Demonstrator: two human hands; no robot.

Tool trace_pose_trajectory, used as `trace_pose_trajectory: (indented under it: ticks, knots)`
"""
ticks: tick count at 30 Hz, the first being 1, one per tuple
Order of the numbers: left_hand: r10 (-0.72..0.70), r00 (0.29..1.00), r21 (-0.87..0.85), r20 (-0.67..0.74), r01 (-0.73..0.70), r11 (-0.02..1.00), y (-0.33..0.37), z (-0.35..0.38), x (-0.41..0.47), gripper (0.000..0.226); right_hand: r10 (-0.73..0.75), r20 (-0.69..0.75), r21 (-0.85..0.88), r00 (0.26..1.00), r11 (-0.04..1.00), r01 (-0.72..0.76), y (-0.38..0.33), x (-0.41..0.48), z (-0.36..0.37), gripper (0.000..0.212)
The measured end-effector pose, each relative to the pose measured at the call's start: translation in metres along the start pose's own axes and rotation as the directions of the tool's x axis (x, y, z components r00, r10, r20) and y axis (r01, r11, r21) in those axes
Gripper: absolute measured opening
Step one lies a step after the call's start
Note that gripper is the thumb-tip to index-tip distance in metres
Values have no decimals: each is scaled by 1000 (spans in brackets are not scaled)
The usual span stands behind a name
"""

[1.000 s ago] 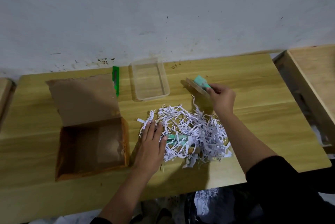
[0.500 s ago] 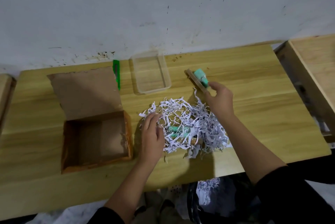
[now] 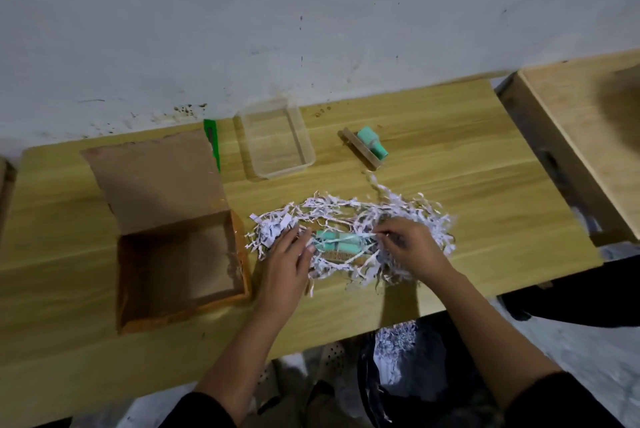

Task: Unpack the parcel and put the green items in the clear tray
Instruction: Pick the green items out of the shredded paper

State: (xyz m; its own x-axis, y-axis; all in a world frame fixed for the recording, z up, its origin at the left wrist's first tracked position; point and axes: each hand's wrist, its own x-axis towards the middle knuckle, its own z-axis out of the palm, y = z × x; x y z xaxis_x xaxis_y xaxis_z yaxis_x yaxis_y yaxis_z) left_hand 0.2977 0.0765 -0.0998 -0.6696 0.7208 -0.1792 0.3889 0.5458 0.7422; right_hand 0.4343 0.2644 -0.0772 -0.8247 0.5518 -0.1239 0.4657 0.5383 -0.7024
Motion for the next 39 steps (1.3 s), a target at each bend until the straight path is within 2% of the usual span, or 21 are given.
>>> trace_pose_trajectory:
  ticks: [3,7,9,13,20,22,26,28,32,35,39]
  knots:
    - [-25,998,-49,-53,23,999,1,1,1,36,57,-112,-47,992,997,-63,3,-3,-5,17]
    - [-73,987,-72,-146,63,995,4,3,4,32,-36,-206,-35,978,999,29,-15,-1,-6,14]
    - [-97,979,-92,-179,82,992,6,4,6,29,-98,-155,-48,983,995,92,-29,1,-2,13]
    - [-74,977,-91,-199,57,994,4,6,7,26,-195,73,-121,978,972,202,-46,8,22,19]
    - [-29,985,-26,-171,25,999,-2,5,5,30,-39,263,-258,964,960,109,-53,18,44,60]
    - [-22,987,-8,-159,21,1000,-2,4,5,32,14,277,-269,961,961,64,-50,19,42,66]
    - [-24,989,28,-143,28,999,-3,2,5,35,1,309,-266,951,960,85,-44,19,38,70]
    - [-32,989,36,-143,37,999,-2,2,6,36,1,253,-189,967,981,48,-45,17,31,68]
    - [-39,991,34,-130,44,998,-1,2,6,36,95,-4,126,995,988,-94,-55,15,5,52]
    - [-44,992,43,-122,49,998,-2,4,6,35,206,-141,320,968,935,-152,-56,18,-17,45]
    - [-51,990,57,-129,59,997,-2,4,6,34,322,-311,514,894,849,-127,-47,30,-43,46]
